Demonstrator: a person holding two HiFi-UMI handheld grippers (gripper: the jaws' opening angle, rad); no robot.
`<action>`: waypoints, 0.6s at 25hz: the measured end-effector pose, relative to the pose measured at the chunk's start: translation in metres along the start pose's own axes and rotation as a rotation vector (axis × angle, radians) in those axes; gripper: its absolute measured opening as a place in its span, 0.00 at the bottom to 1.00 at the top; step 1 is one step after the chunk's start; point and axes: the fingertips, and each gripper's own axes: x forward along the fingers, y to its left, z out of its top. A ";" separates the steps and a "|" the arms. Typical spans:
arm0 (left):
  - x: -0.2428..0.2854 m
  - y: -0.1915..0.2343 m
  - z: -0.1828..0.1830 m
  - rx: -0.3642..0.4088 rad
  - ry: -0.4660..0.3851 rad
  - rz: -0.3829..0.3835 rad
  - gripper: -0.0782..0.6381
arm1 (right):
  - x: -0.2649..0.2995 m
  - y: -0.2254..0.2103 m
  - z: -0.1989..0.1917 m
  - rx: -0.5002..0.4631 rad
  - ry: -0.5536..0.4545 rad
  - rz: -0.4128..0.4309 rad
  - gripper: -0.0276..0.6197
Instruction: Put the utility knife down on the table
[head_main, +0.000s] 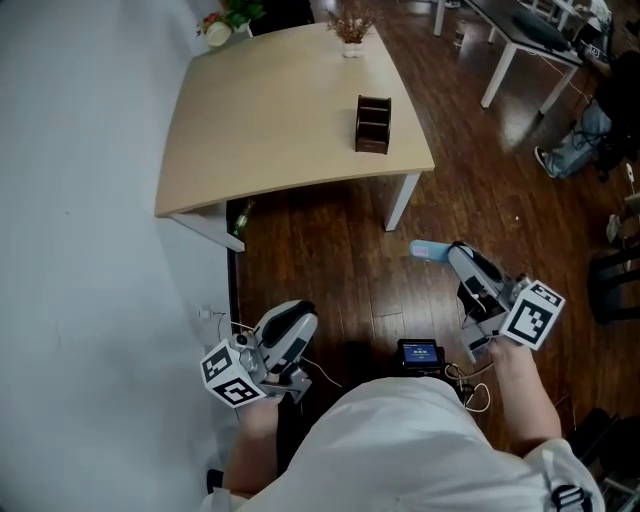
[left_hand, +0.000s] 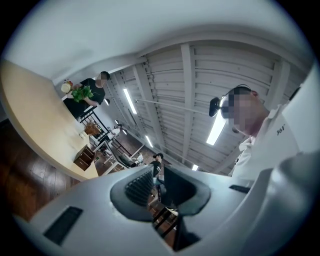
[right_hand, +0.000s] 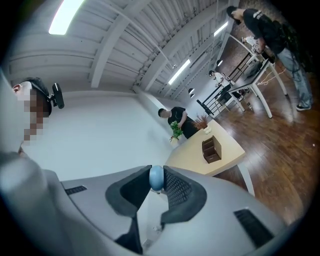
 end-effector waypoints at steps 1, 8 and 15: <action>0.000 0.004 0.002 -0.003 0.000 0.000 0.20 | 0.005 -0.001 0.000 -0.002 0.002 -0.004 0.15; 0.006 0.027 0.014 0.004 0.013 0.014 0.20 | 0.031 -0.015 0.008 0.005 -0.004 0.009 0.15; 0.050 0.072 0.033 0.021 0.019 0.056 0.20 | 0.085 -0.061 0.035 0.047 0.015 0.053 0.15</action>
